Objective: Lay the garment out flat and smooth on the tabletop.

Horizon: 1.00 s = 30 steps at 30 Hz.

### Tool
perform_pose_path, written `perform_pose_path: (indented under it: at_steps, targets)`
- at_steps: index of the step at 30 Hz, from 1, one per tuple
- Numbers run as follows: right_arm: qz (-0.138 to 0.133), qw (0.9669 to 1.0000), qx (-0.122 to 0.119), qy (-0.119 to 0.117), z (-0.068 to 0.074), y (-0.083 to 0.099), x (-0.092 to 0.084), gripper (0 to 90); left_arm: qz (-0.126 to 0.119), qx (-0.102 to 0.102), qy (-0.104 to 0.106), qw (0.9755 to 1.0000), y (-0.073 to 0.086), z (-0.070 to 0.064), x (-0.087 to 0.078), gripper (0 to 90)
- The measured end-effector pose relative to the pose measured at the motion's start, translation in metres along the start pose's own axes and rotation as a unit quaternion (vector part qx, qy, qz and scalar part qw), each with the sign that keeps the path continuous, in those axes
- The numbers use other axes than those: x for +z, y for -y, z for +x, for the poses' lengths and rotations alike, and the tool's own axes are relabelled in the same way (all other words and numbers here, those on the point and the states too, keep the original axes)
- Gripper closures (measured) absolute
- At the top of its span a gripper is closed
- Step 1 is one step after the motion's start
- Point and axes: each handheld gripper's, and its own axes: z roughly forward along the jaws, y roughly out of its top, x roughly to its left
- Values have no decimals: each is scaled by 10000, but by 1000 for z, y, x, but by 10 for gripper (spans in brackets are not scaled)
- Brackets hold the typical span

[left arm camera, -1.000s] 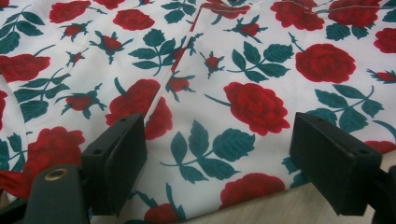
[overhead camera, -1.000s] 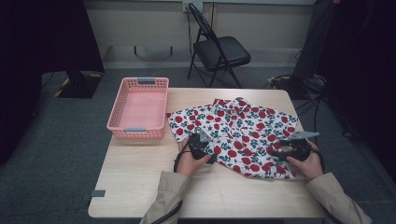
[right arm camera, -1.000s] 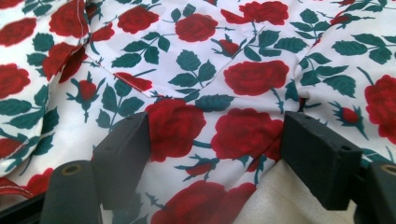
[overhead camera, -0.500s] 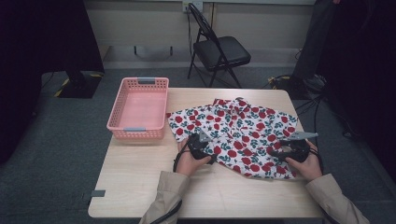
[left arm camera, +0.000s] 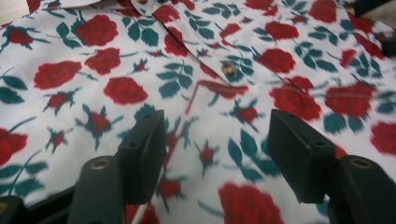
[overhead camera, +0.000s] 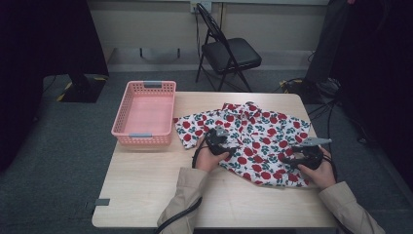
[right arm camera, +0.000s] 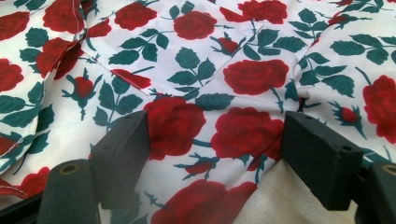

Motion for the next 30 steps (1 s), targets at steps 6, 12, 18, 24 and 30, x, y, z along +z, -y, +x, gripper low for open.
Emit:
perform_pose_path:
  at_steps: [6,12,18,24,30]
  targets:
    - [4,10000,6,-11,0,0,0,233,109,124,-4,9999,-3,-1,20,475]
    - [2,10000,0,-6,0,0,0,233,188,472,-49,9987,-3,-8,24,671]
    - [-1,10000,1,-2,0,0,0,233,309,624,-52,9976,-6,-16,23,882]
    - [2,10000,0,-6,0,0,0,233,168,417,275,9986,-8,-16,12,889]
    - [3,10000,0,-5,0,0,0,233,36,300,590,9978,-3,-18,-4,890]
